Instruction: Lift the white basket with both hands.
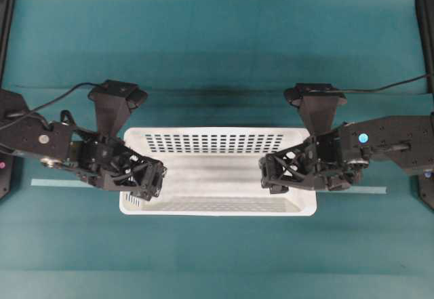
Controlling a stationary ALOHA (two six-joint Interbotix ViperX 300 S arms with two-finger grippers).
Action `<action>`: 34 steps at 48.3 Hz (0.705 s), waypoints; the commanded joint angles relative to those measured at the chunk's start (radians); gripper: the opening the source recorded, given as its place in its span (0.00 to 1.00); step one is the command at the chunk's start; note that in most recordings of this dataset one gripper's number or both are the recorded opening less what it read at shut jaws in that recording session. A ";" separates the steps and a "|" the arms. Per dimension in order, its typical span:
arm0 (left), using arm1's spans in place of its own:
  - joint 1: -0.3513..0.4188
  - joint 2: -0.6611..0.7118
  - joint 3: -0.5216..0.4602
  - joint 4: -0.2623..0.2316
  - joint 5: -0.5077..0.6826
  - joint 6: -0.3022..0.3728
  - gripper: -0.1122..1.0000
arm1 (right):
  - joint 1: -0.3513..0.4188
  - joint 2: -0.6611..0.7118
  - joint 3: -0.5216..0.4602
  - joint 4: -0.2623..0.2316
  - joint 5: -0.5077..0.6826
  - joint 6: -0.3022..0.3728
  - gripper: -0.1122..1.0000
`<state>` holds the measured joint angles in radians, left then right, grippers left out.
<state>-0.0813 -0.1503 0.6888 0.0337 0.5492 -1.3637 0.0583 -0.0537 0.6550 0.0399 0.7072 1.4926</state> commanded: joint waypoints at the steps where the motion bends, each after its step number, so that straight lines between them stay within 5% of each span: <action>1: -0.006 -0.049 -0.003 0.003 0.014 0.005 0.92 | -0.002 -0.048 -0.008 -0.014 0.035 0.000 0.96; 19: -0.009 -0.365 -0.008 0.002 0.067 0.040 0.92 | -0.006 -0.319 -0.011 -0.035 0.095 -0.043 0.96; 34: -0.009 -0.595 0.031 0.003 -0.051 0.253 0.92 | -0.041 -0.505 0.066 -0.101 -0.311 -0.322 0.96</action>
<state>-0.0890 -0.7102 0.7225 0.0337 0.5384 -1.1413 0.0307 -0.5338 0.7087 -0.0537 0.4924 1.2026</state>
